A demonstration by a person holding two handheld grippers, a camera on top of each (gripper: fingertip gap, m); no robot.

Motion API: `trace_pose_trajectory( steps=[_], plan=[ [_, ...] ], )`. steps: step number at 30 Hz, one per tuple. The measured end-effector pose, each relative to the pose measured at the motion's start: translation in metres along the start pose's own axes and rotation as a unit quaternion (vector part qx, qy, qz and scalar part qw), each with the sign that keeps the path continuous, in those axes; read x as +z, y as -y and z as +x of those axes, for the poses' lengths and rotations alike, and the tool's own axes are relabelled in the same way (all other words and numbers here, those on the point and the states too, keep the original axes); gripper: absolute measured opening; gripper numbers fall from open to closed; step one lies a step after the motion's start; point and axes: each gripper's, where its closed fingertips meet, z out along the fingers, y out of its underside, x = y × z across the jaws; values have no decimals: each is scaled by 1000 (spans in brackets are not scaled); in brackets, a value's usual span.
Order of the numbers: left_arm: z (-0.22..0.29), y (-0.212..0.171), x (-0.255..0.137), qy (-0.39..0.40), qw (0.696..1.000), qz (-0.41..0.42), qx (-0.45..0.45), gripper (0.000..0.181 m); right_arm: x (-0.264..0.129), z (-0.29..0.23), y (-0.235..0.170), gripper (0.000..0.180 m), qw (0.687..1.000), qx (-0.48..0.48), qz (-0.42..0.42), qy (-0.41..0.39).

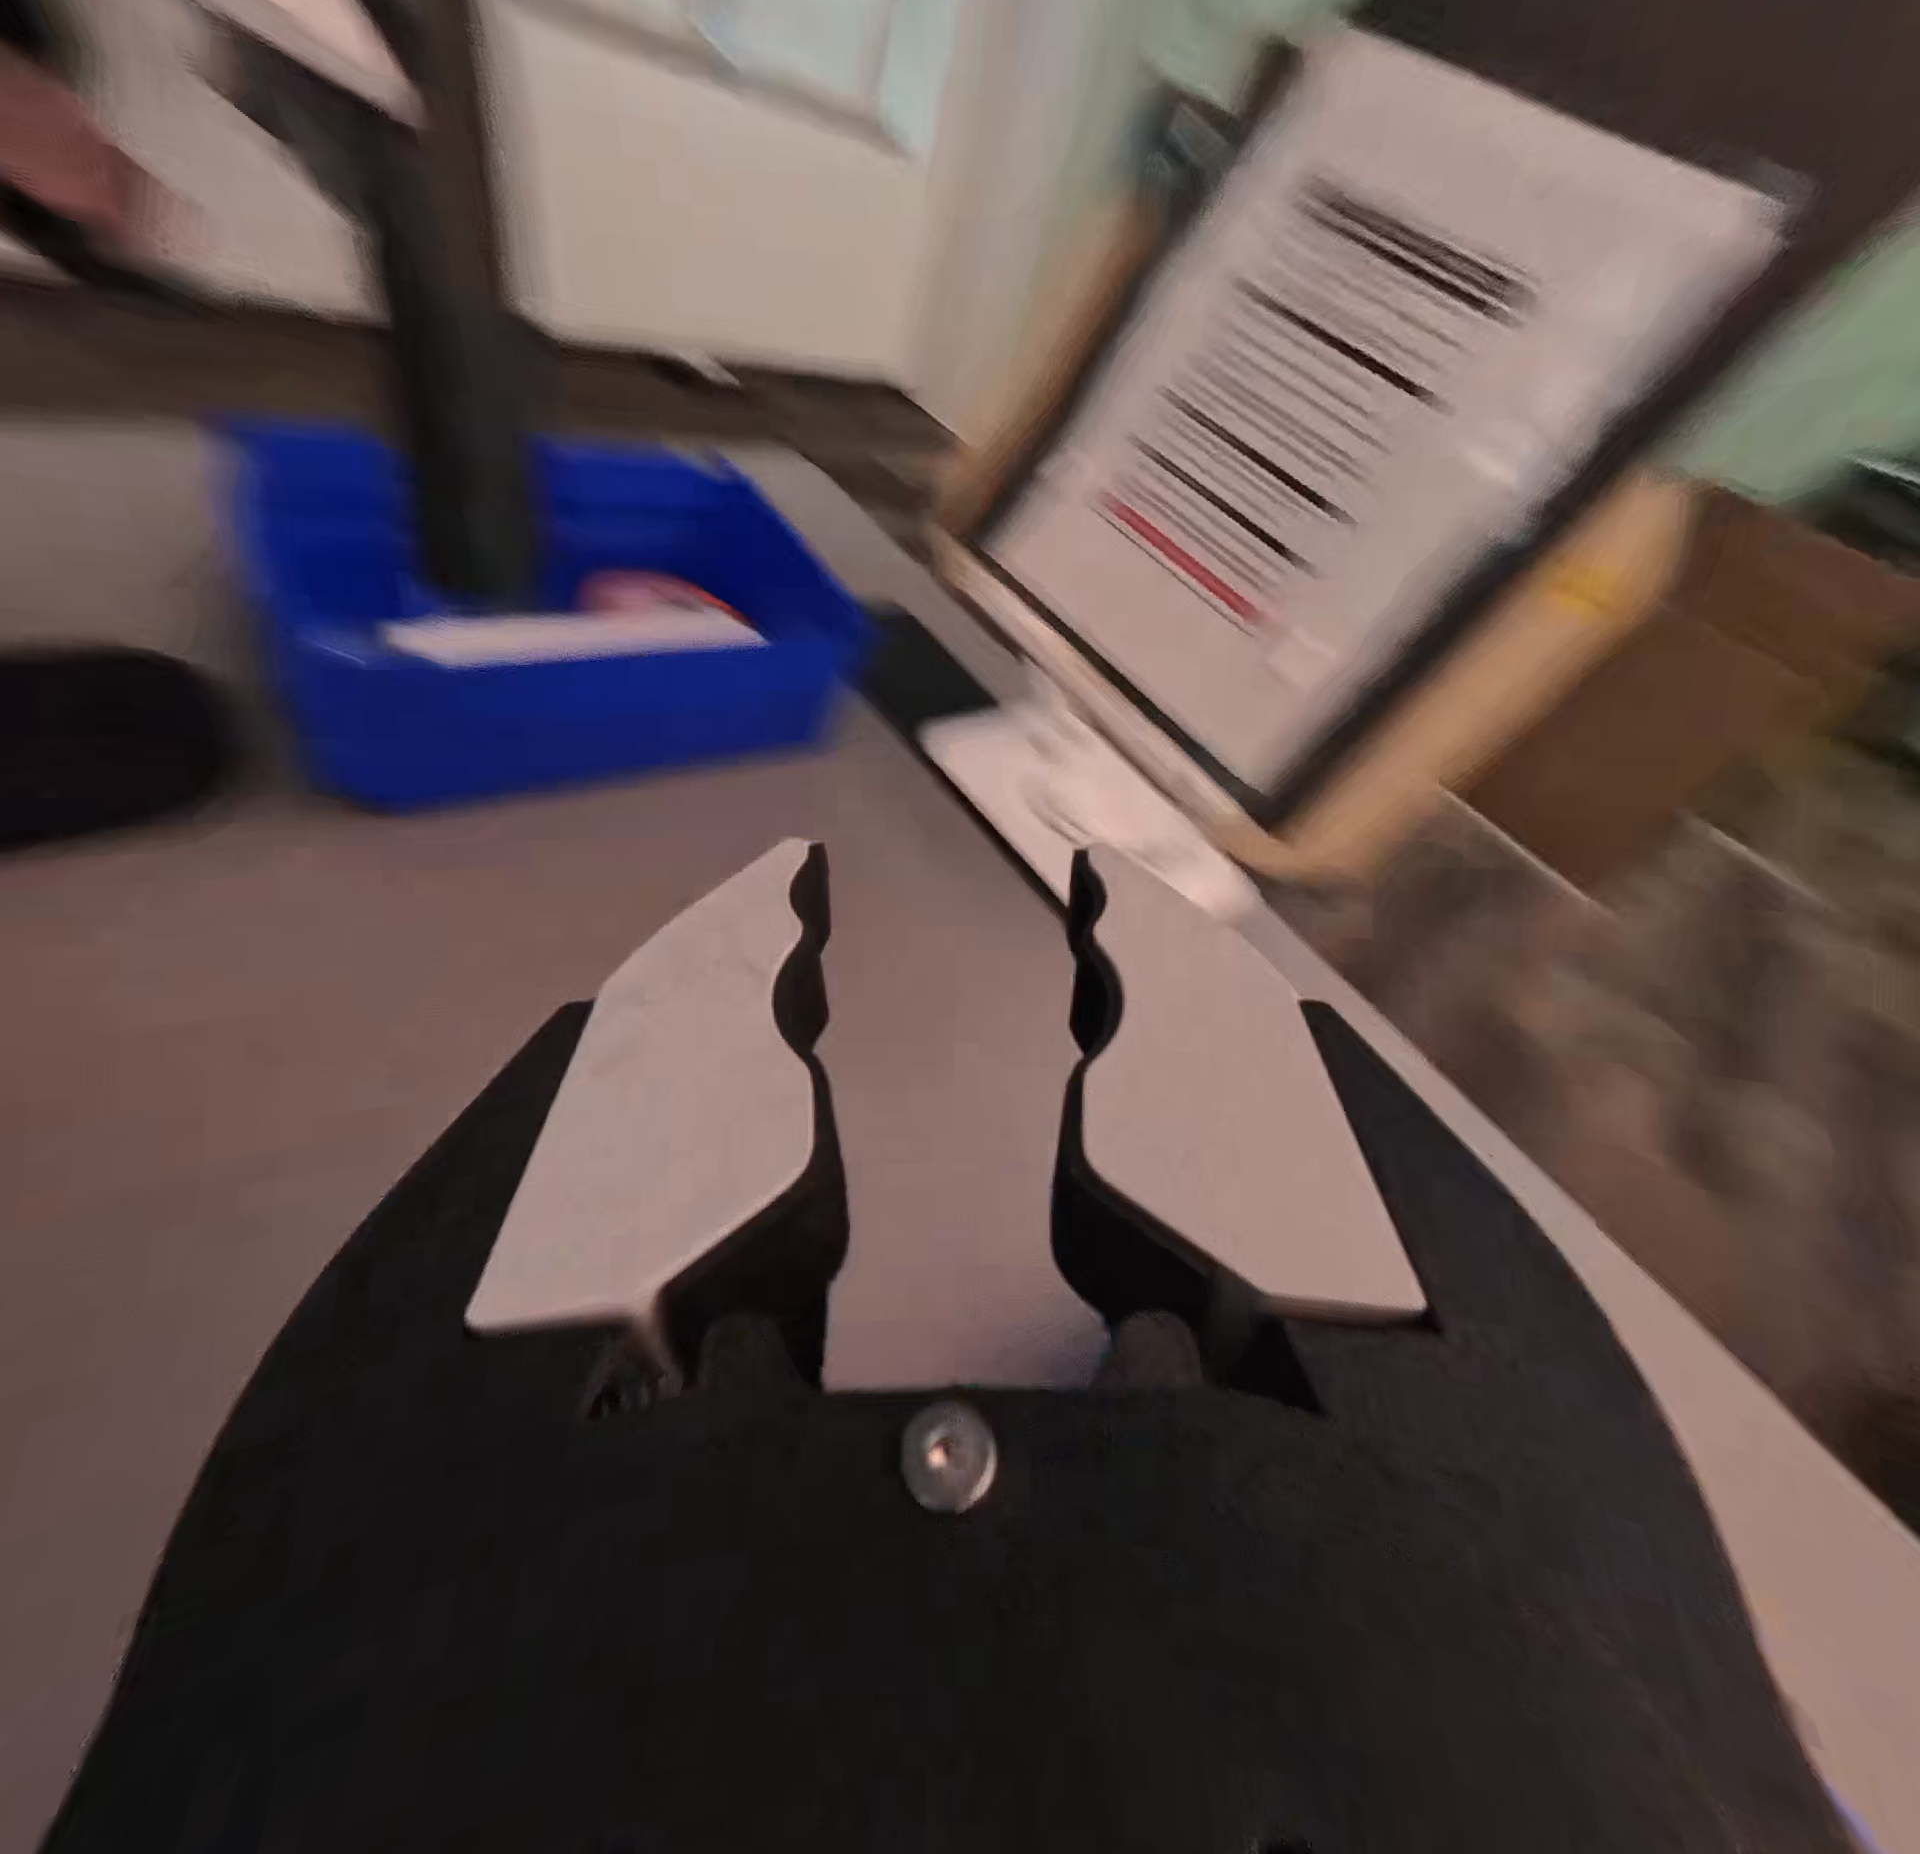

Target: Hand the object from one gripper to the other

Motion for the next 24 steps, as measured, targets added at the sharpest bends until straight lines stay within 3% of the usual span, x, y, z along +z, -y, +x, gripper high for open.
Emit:
trace_pose_trajectory(
  steps=[3,7,11,13,15,18,21,24],
  plan=[
    [51,2,13,-142,990,6,-21,22,11,-65,41,48,971,85,124,187],
    [84,-5,29,-219,975,-10,-25,22,31,-114,43,58,929,147,131,314],
    [96,-20,47,-221,974,-44,-8,22,48,-140,34,57,912,174,97,359],
    [98,-24,53,-216,975,-51,2,23,51,-146,25,29,908,175,66,375],
    [95,-24,58,-197,979,-44,4,23,54,-144,22,26,896,215,46,386],
    [84,-3,56,-168,985,31,-12,50,57,-125,26,25,878,279,85,380],
    [63,14,48,-121,986,112,-9,68,56,-87,31,25,820,402,161,374],
    [51,12,51,-84,989,119,26,74,56,-36,18,24,705,566,240,353]
  ],
)
